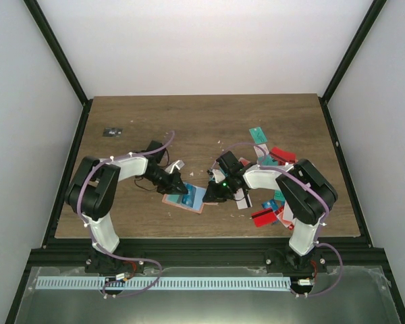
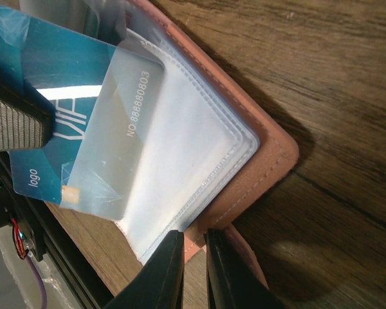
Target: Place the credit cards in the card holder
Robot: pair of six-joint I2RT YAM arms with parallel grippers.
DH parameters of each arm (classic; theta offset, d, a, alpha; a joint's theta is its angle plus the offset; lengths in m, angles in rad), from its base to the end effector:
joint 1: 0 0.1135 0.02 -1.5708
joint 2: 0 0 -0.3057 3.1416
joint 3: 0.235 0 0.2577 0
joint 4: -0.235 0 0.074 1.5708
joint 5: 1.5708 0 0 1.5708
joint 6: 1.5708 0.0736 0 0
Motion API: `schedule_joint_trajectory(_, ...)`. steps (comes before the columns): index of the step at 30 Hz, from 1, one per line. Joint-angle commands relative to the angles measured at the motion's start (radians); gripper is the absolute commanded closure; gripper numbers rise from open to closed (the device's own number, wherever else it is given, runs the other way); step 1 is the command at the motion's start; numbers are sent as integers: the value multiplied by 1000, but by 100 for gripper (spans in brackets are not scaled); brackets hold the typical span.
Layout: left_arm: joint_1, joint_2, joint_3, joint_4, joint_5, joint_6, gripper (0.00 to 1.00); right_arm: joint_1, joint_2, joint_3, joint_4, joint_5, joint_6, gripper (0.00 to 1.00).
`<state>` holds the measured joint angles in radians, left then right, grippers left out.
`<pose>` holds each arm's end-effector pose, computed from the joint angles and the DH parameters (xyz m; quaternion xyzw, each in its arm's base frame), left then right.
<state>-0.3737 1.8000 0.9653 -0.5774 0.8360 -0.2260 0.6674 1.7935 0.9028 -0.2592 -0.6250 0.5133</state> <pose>0.2795 -0.1683 0.1440 -0.0993 -0.9062 0.4080 0.0503 0.2454 0.2482 0.1325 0.1357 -0.9229 -0.3604 0.0022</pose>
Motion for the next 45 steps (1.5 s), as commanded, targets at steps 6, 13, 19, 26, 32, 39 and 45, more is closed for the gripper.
schedule_joint_trajectory(6, -4, 34, 10, 41, 46, -7, 96, 12, 26, -23, 20, 39, 11, 86)
schedule_joint_trajectory(13, -5, 89, 26, 35, 43, 19, 96, 12, 41, -20, 27, 36, 13, 87)
schedule_joint_trajectory(19, -9, 118, 37, 27, 46, 33, 96, 12, 51, -6, 23, 42, 7, 87)
schedule_joint_trajectory(26, -17, 146, 39, 17, 57, 55, 96, 12, 67, 12, 17, 45, 2, 87)
schedule_joint_trajectory(32, -32, 166, 58, 5, 59, 61, 96, 12, 78, 29, 8, 53, -15, 87)
schedule_joint_trajectory(39, -46, 195, 80, -4, 70, 71, 96, 12, 98, 58, -15, 62, -41, 87)
schedule_joint_trajectory(45, -51, 220, 91, -11, 82, 84, 96, 12, 118, 67, -20, 55, -55, 87)
